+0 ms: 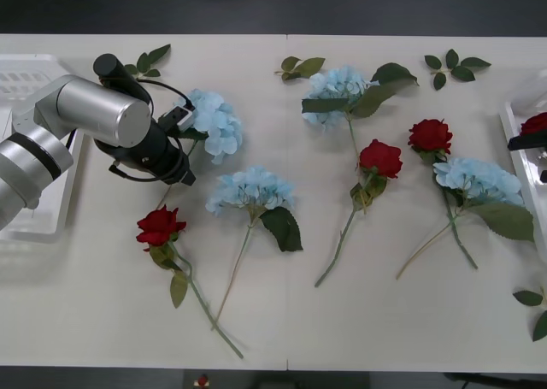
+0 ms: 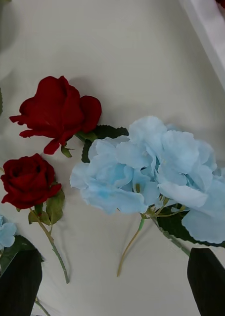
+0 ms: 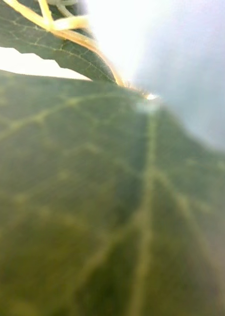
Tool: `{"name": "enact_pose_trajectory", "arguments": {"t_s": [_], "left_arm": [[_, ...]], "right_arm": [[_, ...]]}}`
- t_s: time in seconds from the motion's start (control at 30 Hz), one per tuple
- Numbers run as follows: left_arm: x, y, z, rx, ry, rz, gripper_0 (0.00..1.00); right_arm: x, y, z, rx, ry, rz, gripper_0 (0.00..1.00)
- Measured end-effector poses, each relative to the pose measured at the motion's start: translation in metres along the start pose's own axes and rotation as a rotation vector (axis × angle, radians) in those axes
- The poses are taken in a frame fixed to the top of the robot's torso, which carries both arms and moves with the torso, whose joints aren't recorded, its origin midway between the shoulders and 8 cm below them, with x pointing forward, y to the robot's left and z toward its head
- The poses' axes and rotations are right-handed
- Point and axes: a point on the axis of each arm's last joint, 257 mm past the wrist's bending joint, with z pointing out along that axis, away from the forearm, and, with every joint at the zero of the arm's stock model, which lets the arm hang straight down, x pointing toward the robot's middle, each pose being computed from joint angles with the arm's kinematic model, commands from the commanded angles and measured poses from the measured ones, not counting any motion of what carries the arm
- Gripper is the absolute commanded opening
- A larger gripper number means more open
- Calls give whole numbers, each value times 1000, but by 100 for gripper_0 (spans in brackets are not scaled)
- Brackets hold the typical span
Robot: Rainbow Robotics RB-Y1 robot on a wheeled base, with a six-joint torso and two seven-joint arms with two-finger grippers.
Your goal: Put the red flowers into the right box and the blue flowers into the left box
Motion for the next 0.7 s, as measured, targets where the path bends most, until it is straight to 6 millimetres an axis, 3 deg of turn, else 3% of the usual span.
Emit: {"name": "enact_pose_trajectory", "arguments": {"t_s": [0.23,0.53,0.6,0.63,0.7], "left_arm": [[3,2,0,-12,15,8,100],[2,-7,4,-4,22,20,100],[2,-11,5,1,24,23,92],[1,-13,5,3,23,24,81],[1,-14,5,5,23,25,47]], "right_arm": [[47,24,14,143,24,116,86],[83,7,17,349,-7,228,86],[87,7,24,366,-21,234,86],[87,6,27,379,-34,230,86],[89,9,36,385,-53,239,86]]}}
